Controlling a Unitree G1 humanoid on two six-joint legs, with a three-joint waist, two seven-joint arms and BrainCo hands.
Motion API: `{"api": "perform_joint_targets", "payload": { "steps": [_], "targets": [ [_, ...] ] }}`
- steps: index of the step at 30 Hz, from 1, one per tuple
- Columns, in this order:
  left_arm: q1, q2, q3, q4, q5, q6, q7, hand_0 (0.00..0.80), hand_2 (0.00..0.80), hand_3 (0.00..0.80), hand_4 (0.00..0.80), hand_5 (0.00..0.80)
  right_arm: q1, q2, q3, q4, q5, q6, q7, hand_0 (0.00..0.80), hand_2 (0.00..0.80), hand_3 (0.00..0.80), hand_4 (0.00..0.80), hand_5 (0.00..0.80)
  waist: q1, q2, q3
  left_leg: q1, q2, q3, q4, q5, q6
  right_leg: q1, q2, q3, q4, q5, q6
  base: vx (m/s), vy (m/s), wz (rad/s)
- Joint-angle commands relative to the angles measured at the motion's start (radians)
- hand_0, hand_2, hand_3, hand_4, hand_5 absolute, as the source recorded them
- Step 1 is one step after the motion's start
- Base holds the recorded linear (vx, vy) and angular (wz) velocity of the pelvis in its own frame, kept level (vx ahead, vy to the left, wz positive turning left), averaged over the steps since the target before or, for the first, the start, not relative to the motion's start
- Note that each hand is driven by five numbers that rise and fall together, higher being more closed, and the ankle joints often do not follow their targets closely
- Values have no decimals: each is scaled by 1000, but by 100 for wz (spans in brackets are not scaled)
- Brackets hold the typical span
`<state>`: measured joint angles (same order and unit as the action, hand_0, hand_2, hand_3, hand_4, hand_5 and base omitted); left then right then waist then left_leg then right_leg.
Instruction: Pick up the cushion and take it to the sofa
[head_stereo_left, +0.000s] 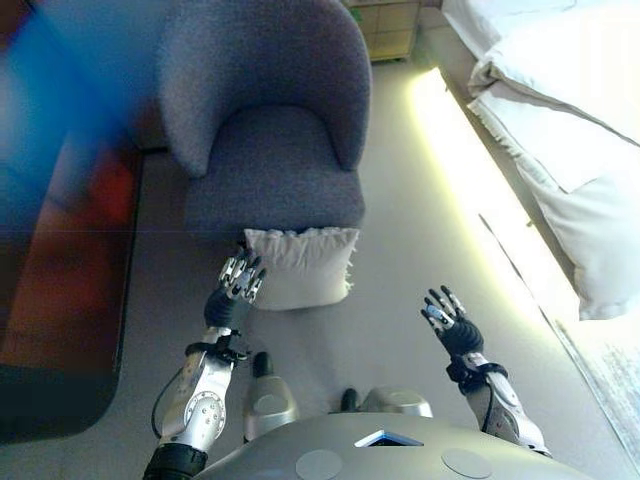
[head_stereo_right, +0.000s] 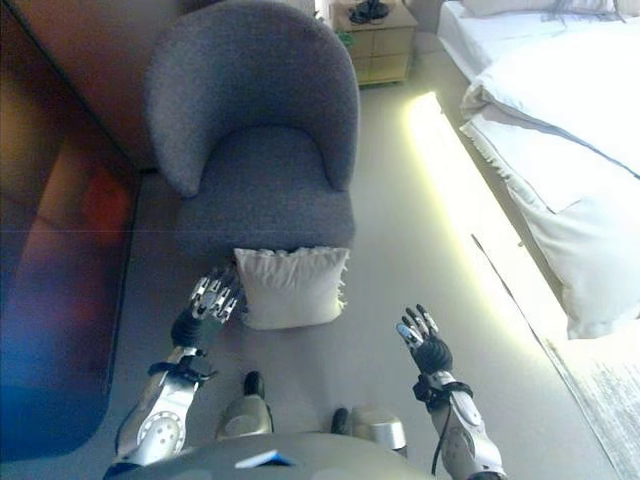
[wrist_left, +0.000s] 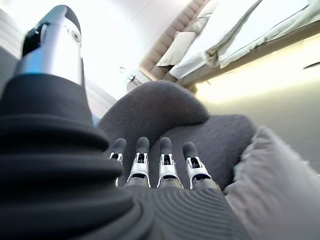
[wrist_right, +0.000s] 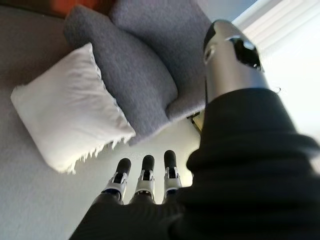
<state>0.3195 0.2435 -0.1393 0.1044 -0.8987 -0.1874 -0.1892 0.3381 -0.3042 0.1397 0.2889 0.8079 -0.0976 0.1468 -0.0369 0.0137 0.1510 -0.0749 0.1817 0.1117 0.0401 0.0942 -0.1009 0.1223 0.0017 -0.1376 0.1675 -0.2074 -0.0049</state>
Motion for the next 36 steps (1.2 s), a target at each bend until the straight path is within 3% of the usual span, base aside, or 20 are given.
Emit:
{"api": "perform_joint_targets", "payload": {
  "steps": [1,6,7,9,12,14,16,17,20,22,27,31,36],
  "targets": [
    [-4,28,-2,-55,-8,-67,-14,0,0,0,0,0,-35,1,-5,-77,4,-13,22,0,0,0,0,0,19,-39,-1,-27,33,21,-106,45,-22,11,-54,104,-19,19,68,277,206,17],
    [-22,57,4,-58,17,-57,-10,0,0,0,0,0,-68,19,27,-63,20,-45,-16,0,0,0,0,0,53,-46,3,-74,-30,-12,-47,9,6,25,-115,76,15,5,110,267,248,5],
    [-26,61,7,-56,35,-49,9,0,0,0,0,0,-75,33,32,-62,19,-37,-39,0,0,0,0,0,59,-56,2,-74,-64,-30,-20,-14,25,25,-154,73,43,39,136,262,271,-1],
    [-31,76,17,-68,44,-48,8,0,0,0,0,0,-76,45,38,-75,15,-22,-24,0,0,0,0,0,65,-68,-12,-77,-109,-23,25,-55,67,17,-219,74,106,135,162,262,288,-4],
    [-28,85,20,-86,52,-36,6,0,0,0,0,0,-72,65,45,-67,-35,-52,-18,0,0,0,0,0,76,-60,-30,-53,-168,-30,47,-99,128,-42,-311,79,318,282,153,293,376,-7],
    [-34,97,17,-79,62,-22,17,0,0,0,0,0,-69,82,52,-58,-25,-75,-44,0,0,0,0,0,71,-42,-27,-16,-210,-37,60,-132,163,-128,-336,102,543,324,133,280,378,-20],
    [-38,101,18,-69,69,-15,31,0,0,0,0,0,-56,89,58,-66,-30,-78,-50,0,0,0,0,0,61,-33,-18,15,-230,-26,67,-148,172,-201,-348,100,618,352,125,245,289,6],
    [-42,103,22,-71,63,-14,28,0,0,0,0,0,-51,87,61,-72,-33,-77,-49,0,0,0,0,0,55,-29,-11,29,-232,-20,66,-154,170,-231,-346,95,612,345,118,229,180,4],
    [-41,111,31,-73,80,-33,22,0,0,0,0,0,-39,81,48,-80,-37,-63,-43,0,0,0,0,0,36,-29,9,57,-227,-15,64,-163,150,-267,-295,56,419,299,112,219,7,-12],
    [-42,121,39,-67,75,-50,35,0,0,0,0,0,-38,77,36,-75,-15,-57,-30,0,0,0,0,0,22,-45,26,69,-223,-16,76,-186,141,-278,-266,65,260,294,130,199,-148,-10],
    [-30,124,57,-68,59,-46,3,0,0,0,0,0,-77,76,24,-37,25,-58,-33,0,0,0,0,0,12,-106,38,123,-241,-21,102,-274,135,-294,-228,61,-75,372,197,261,-150,-8],
    [-6,114,41,-73,72,-29,-21,0,0,0,0,0,-83,82,13,-25,15,-52,-54,0,0,0,0,0,8,-124,28,167,-252,-34,99,-311,145,-301,-206,31,-154,408,211,361,-106,6],
    [4,104,24,-69,68,-28,-31,0,0,0,0,0,-66,78,13,-14,2,-32,-33,0,0,0,0,0,-9,-145,20,224,-250,-17,140,-384,157,-340,-197,-19,-132,408,210,391,-127,3]
  ]
}}
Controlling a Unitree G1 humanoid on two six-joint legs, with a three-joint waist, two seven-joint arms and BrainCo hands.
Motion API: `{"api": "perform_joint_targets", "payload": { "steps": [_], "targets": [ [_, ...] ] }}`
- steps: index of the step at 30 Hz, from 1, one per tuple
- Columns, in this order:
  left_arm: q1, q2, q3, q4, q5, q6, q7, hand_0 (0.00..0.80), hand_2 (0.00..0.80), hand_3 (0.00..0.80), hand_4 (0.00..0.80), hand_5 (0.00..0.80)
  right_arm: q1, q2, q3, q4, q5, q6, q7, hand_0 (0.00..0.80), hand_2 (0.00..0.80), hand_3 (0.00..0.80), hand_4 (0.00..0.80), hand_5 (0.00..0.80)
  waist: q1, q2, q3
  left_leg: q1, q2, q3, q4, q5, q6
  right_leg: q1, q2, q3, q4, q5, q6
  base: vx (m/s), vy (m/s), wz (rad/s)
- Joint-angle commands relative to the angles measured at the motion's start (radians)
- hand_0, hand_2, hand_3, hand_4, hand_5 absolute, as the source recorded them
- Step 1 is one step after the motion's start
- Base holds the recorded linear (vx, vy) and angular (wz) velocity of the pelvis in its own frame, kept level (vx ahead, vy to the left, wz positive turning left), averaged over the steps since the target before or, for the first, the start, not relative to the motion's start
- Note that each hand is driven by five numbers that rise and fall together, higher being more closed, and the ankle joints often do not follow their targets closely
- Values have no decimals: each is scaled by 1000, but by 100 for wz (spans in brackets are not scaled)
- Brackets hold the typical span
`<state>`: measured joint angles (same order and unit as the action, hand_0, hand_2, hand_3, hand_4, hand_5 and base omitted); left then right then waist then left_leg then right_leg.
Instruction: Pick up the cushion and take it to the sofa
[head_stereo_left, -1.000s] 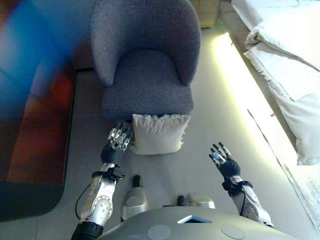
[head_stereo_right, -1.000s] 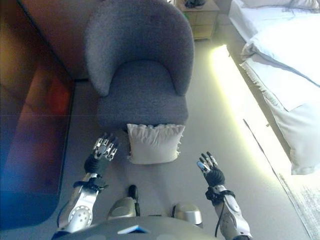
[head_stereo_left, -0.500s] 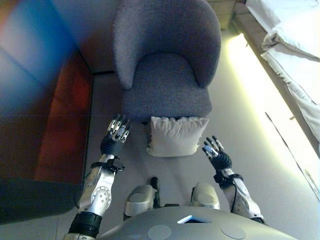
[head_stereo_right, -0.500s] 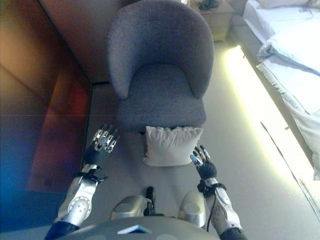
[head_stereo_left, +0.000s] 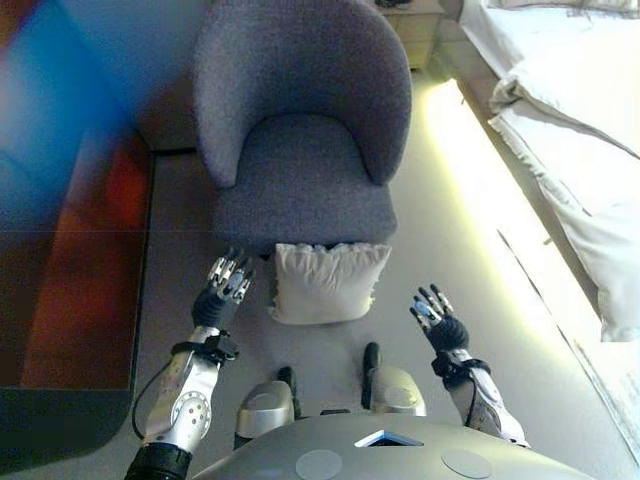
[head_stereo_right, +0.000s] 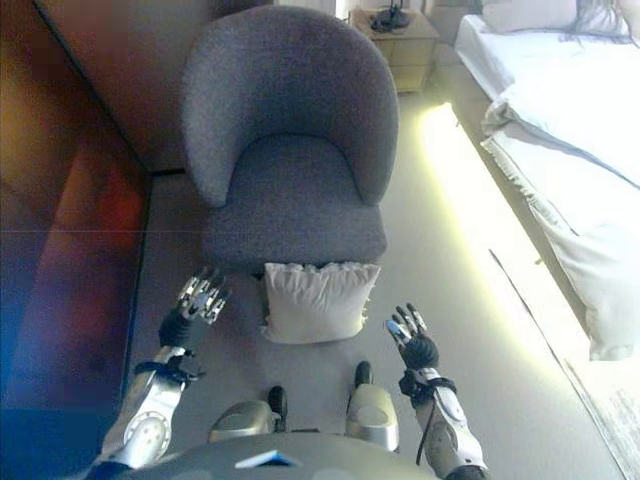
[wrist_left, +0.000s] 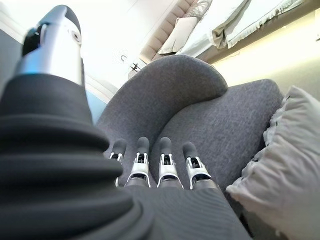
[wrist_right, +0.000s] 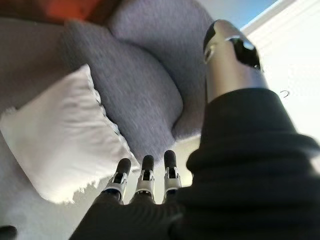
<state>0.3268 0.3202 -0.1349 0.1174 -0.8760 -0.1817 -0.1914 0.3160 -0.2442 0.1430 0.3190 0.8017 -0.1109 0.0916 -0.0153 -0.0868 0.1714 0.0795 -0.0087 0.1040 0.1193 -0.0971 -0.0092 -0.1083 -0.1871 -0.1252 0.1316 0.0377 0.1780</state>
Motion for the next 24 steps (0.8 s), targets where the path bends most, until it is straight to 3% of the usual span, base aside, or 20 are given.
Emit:
{"api": "perform_joint_targets", "payload": {
  "steps": [1,4,7,8,11,13,14,16,18,22,24],
  "targets": [
    [-4,25,17,-80,49,-36,-27,0,0,0,0,0,-43,18,9,-39,9,-17,29,0,0,0,0,0,-34,-44,-3,75,-56,-6,68,-202,66,-107,-7,-30,-90,151,26,411,-171,-10],
    [-3,10,4,-77,57,-34,0,0,0,0,0,0,-49,9,16,-26,5,-12,21,0,0,0,0,0,-49,-35,-25,105,-15,12,117,-201,45,-100,13,-28,-33,110,3,424,-188,-7],
    [0,-4,9,-90,29,-14,5,0,0,0,0,0,-38,-12,24,-81,12,7,30,0,0,0,0,0,-63,-8,-54,99,62,22,245,-4,-30,-70,59,-42,-7,47,-60,386,-240,1],
    [-3,-11,11,-92,31,-22,4,0,0,0,0,0,-37,-19,23,-86,6,12,42,0,0,0,0,0,-62,-7,-60,77,72,18,299,43,-45,-54,69,-49,-10,33,-79,312,-248,-6],
    [-13,-29,5,-94,14,-29,25,0,0,0,0,0,-55,-49,22,-65,-21,12,60,0,0,0,0,0,-54,-10,-65,-21,58,7,552,111,-59,-4,83,-49,-8,-9,-130,286,-201,-12],
    [-21,-35,-5,-85,20,-30,28,0,0,0,0,0,-67,-58,20,-53,-14,4,61,0,0,0,0,0,-43,-17,-50,-138,98,21,667,110,-48,39,88,-40,-3,-35,-157,190,-158,-18],
    [-24,-34,-8,-83,22,-33,25,0,0,0,0,0,-70,-60,22,-49,-5,-1,66,0,0,0,0,0,-40,-22,-45,-167,101,21,667,108,-42,47,87,-33,-4,-40,-160,188,-111,-13],
    [-22,-34,-10,-75,21,-46,8,0,0,0,0,0,-79,-63,25,-51,8,1,66,0,0,0,0,0,-25,-14,-23,-205,106,39,531,109,-25,89,106,4,-7,-61,-160,221,-25,-7],
    [-18,-37,1,-75,7,-46,-5,0,0,0,0,0,-84,-59,25,-55,4,4,49,0,0,0,0,0,-20,0,-17,-203,128,47,377,152,-32,100,122,28,-6,-76,-156,197,54,0],
    [-21,-37,17,-84,5,-30,-26,0,0,0,0,0,-62,-54,8,-70,19,-11,48,0,0,0,0,0,-11,26,-14,-169,144,-31,105,185,-66,123,130,73,4,-113,-132,179,100,-7],
    [-20,-41,18,-81,2,-27,-27,0,0,0,0,0,-44,-53,-2,-81,15,-5,50,0,0,0,0,0,-15,36,-19,-150,155,-47,18,190,-81,134,130,87,1,-125,-123,199,112,-15]
  ]
}}
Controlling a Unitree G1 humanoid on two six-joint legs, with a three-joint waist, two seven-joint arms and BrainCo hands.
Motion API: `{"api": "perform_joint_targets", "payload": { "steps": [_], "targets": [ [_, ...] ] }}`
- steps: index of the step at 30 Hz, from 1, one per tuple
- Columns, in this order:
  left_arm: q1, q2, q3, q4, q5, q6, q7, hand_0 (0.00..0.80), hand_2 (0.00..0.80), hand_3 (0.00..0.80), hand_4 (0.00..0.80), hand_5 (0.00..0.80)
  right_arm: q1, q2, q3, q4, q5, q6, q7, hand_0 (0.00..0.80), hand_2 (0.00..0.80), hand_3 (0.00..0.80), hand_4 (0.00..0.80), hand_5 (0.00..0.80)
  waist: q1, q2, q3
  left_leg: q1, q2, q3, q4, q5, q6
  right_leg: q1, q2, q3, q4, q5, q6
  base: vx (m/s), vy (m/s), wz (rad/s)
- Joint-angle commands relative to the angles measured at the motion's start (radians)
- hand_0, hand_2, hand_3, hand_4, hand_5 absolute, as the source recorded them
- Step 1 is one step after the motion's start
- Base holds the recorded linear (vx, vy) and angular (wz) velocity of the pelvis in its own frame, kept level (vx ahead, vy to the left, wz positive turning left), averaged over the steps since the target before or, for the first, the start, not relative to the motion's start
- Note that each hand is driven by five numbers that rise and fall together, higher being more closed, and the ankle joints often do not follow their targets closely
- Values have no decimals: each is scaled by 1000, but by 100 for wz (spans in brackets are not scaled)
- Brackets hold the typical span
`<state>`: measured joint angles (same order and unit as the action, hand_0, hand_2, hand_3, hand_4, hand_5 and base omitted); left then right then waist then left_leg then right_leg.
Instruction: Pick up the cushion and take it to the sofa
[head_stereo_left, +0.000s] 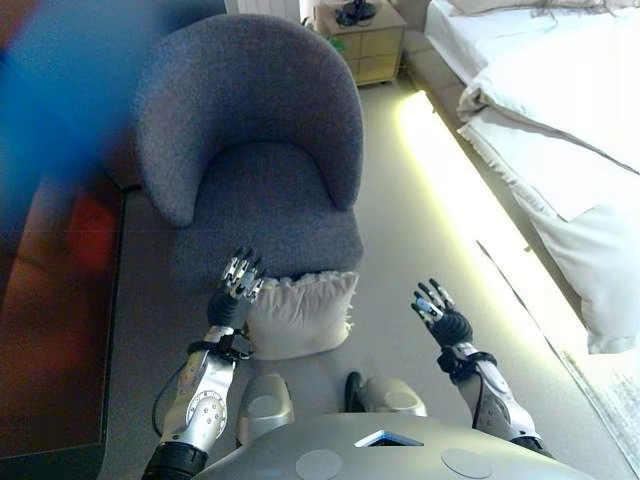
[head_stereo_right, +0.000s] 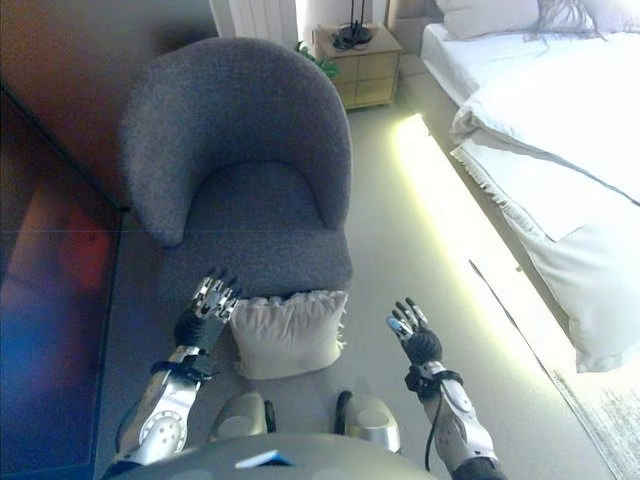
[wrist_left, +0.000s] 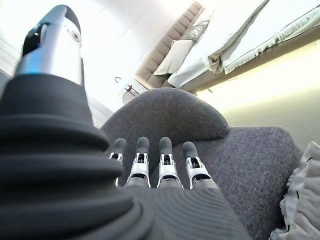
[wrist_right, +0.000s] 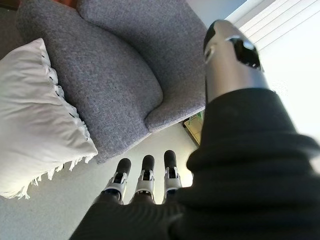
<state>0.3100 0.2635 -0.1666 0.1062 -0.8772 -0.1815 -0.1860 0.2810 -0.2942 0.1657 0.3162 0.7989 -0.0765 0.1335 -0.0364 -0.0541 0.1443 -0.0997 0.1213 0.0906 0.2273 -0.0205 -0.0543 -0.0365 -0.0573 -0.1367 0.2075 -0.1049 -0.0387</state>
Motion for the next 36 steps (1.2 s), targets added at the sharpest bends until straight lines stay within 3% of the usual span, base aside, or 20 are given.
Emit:
{"api": "perform_joint_targets", "payload": {
  "steps": [1,5,7,12,16,19,21,23,25,27,29,32,36],
  "targets": [
    [-1,15,48,-68,-2,-29,-36,0,0,0,0,0,4,-5,-29,-85,15,-37,14,0,0,0,0,0,5,10,6,39,35,-32,-149,117,-43,75,-1,103,-80,9,98,228,140,-24],
    [6,15,39,-70,-8,-37,-39,0,0,0,0,0,23,-11,-37,-88,13,-38,25,0,0,0,0,0,4,20,4,49,50,-37,-220,105,-52,91,-12,107,-85,-6,107,156,117,-25],
    [5,18,35,-67,-15,-38,-42,0,0,0,0,0,25,-11,-40,-88,13,-43,31,0,0,0,0,0,1,19,5,48,63,-17,-208,99,-56,95,-23,98,-84,-10,109,113,132,3],
    [-1,26,27,-75,-10,-20,-50,0,0,0,0,0,25,3,-36,-108,15,-56,13,0,0,0,0,0,0,3,7,23,11,39,-110,16,-24,104,-67,75,-73,-7,137,116,166,5],
    [-16,46,10,-82,3,-23,-32,0,0,0,0,0,17,24,-24,-111,32,-55,-10,0,0,0,0,0,8,-2,-4,37,-36,25,-121,-8,11,108,-100,75,-59,3,170,146,235,2],
    [-19,52,19,-85,6,-19,-17,0,0,0,0,0,0,46,-13,-93,0,-66,-10,0,0,0,0,0,25,-12,-6,38,-77,24,-105,-39,47,99,-150,73,-19,37,198,92,243,3],
    [-22,58,22,-76,45,-14,-4,0,0,0,0,0,-22,69,4,-77,7,-79,-25,0,0,0,0,0,42,-11,-8,55,-113,23,-110,-53,86,61,-227,64,116,150,197,78,345,4],
    [-21,69,17,-75,86,-17,-5,0,0,0,0,0,-15,84,9,-75,4,-92,-39,0,0,0,0,0,44,4,-6,75,-137,16,-119,-63,113,-14,-267,84,295,237,188,81,367,2],
    [-19,83,11,-72,92,-13,-7,0,0,0,0,0,3,87,14,-73,0,-96,-51,0,0,0,0,0,33,21,3,96,-157,-5,-121,-73,125,-90,-256,110,408,276,171,87,302,8],
    [-20,92,16,-67,72,-12,-19,0,0,0,0,0,19,84,15,-76,-11,-94,-41,0,0,0,0,0,25,21,11,112,-169,-13,-125,-78,122,-120,-244,116,384,277,168,105,146,31],
    [-26,100,20,-63,57,-14,-25,0,0,0,0,0,28,79,11,-70,-3,-93,-34,0,0,0,0,0,12,6,16,127,-178,-27,-125,-91,112,-133,-202,117,251,259,175,139,-7,20],
    [-31,101,18,-60,60,-17,-22,0,0,0,0,0,23,74,3,-65,21,-84,-35,0,0,0,0,0,-7,-34,26,154,-188,-39,-110,-135,103,-142,-155,133,33,280,210,154,-116,7],
    [-36,103,21,-65,79,-8,-32,0,0,0,0,0,-3,75,-3,-38,44,-70,-27,0,0,0,0,0,3,-63,27,160,-180,-52,-92,-163,103,-124,-148,136,-17,287,233,113,-94,31]
  ]
}}
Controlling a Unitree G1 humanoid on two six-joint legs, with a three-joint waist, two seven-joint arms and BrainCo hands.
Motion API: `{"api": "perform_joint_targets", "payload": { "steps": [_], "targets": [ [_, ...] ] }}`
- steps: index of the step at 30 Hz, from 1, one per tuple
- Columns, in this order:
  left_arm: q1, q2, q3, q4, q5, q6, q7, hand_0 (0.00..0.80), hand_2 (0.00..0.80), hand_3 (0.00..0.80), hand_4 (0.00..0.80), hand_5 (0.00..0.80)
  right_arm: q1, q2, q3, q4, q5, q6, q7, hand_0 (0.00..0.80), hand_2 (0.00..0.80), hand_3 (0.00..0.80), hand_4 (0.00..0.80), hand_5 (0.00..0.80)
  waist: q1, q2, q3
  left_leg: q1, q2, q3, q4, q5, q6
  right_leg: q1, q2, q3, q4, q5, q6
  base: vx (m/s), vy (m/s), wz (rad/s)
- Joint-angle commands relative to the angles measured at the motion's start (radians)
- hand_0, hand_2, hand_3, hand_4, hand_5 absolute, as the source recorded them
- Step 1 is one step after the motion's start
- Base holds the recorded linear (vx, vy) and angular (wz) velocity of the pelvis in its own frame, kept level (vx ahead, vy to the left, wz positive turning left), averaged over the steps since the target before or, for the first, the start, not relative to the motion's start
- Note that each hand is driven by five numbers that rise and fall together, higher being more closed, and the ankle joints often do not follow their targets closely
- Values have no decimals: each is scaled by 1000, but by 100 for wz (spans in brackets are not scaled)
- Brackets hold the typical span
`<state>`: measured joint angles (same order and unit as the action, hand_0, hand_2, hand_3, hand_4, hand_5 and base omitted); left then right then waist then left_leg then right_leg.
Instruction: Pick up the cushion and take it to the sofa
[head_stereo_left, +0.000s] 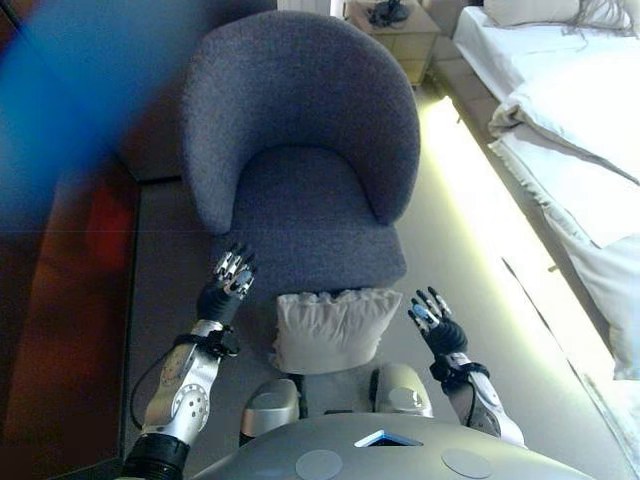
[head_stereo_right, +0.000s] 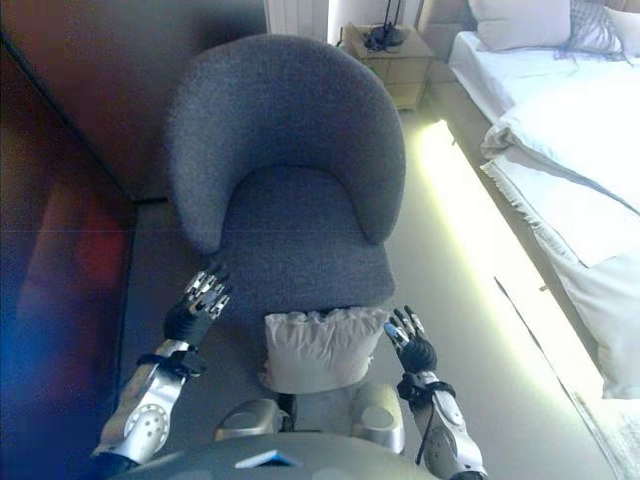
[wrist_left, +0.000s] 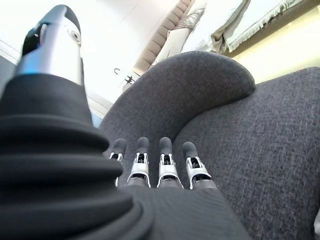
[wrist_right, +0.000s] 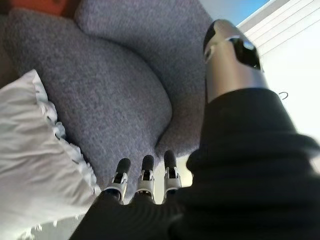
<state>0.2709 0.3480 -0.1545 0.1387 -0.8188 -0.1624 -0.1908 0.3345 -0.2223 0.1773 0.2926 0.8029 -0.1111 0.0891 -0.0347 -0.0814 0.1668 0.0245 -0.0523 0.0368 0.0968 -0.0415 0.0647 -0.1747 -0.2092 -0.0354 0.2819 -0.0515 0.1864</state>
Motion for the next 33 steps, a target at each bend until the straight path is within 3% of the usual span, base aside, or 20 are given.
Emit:
{"api": "perform_joint_targets", "payload": {
  "steps": [1,5,7,10,17,25,30,33],
  "targets": [
    [8,16,10,-103,25,-20,-24,0,0,0,0,0,-60,7,-19,-6,38,-30,18,0,0,0,0,0,10,-40,-1,33,-5,-1,45,-143,-15,29,-5,32,-82,233,8,120,-65,35],
    [32,9,10,-115,36,-18,9,0,0,0,0,0,-64,13,-17,-1,34,-13,21,0,0,0,0,0,37,-43,-18,23,4,9,63,-145,-14,77,-37,-8,-55,223,3,105,-70,16],
    [43,14,24,-116,29,-25,24,0,0,0,0,0,-72,14,-4,1,25,-13,39,0,0,0,0,0,58,-43,-20,19,16,42,67,-145,-14,103,-66,-65,-40,221,2,68,-106,-11],
    [47,17,50,-107,25,-30,30,0,0,0,0,0,-90,13,8,5,16,-10,58,0,0,0,0,0,74,-35,-24,13,35,66,69,-136,-21,138,-81,-96,-47,192,-3,49,-145,-21],
    [55,14,61,-103,22,-30,46,0,0,0,0,0,-89,-8,11,-22,-2,8,46,0,0,0,0,0,62,-20,-39,20,78,90,60,-113,-56,207,-17,-109,-157,60,-12,41,-142,-23],
    [72,-7,51,-66,79,-84,119,0,0,0,0,0,-162,-47,20,-5,-98,25,47,0,0,0,0,0,75,-2,-59,50,94,162,18,-91,-90,251,23,-179,-282,72,-39,-18,-69,-13],
    [62,-8,70,-63,43,-67,117,0,0,0,0,0,-166,-63,25,-5,-133,12,35,0,0,0,0,0,72,8,-56,10,119,133,85,-79,-108,235,48,-158,-234,31,-74,-21,-96,-10],
    [44,-19,56,-36,60,-76,120,0,0,0,0,0,-190,-80,24,15,-152,9,22,0,0,0,0,0,77,13,-37,-35,132,96,197,-44,-127,240,65,-162,-221,14,-108,-26,-66,15]
  ]
}}
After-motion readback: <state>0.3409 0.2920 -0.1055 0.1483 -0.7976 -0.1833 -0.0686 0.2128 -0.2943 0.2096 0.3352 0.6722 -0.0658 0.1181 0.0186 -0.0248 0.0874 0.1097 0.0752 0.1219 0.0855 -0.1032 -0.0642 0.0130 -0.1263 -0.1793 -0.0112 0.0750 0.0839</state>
